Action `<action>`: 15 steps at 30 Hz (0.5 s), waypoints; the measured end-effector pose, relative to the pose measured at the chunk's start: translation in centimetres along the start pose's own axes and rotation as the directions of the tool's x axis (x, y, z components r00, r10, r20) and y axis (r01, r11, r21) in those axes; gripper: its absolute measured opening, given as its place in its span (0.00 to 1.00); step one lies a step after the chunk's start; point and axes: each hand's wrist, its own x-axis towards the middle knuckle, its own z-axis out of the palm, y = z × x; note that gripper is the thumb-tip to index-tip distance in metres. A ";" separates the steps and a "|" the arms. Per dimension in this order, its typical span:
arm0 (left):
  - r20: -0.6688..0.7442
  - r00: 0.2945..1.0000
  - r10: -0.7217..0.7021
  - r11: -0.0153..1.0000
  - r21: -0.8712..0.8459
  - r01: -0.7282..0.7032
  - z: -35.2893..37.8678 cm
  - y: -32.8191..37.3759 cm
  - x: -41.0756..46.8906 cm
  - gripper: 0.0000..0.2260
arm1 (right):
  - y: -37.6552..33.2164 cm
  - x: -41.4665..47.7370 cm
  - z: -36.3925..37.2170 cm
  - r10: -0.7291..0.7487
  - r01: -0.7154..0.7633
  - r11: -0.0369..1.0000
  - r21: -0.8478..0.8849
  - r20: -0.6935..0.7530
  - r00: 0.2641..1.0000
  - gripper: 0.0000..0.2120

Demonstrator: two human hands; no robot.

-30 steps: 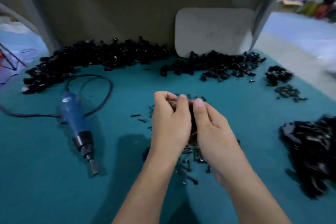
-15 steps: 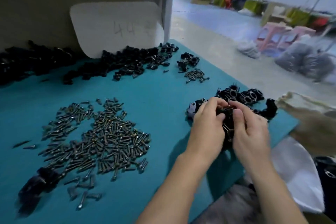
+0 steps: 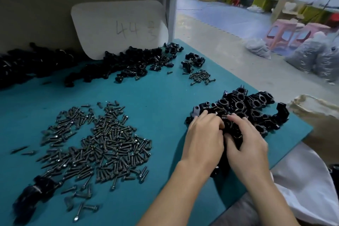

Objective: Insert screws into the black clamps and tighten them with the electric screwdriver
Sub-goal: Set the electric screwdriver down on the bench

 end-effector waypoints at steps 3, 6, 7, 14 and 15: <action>-0.092 0.995 0.029 0.997 -0.075 -0.036 -1.0 -0.3 -1.3 0.07 | -0.7 -0.6 -0.1 0.036 -0.033 0.996 0.082 -0.041 0.998 0.24; -0.197 0.979 -0.042 0.978 -0.208 0.000 -2.9 0.1 -2.3 0.08 | -2.9 -1.1 0.2 0.049 -0.001 0.969 0.248 -0.187 0.981 0.23; -0.247 0.966 -0.082 0.964 -0.267 0.013 -3.9 0.1 -2.5 0.08 | -4.4 -1.4 0.6 0.035 0.039 0.943 0.330 -0.214 0.976 0.22; -0.500 0.779 -0.378 0.834 -0.549 0.053 -18.3 -3.7 -2.8 0.11 | -22.2 -1.6 8.3 -0.108 -0.088 0.544 0.834 0.174 0.979 0.15; -0.557 0.724 -0.407 0.843 -0.535 0.063 -21.0 -5.1 -3.1 0.11 | -25.1 -1.8 9.9 -0.143 -0.146 0.529 0.836 0.257 0.956 0.15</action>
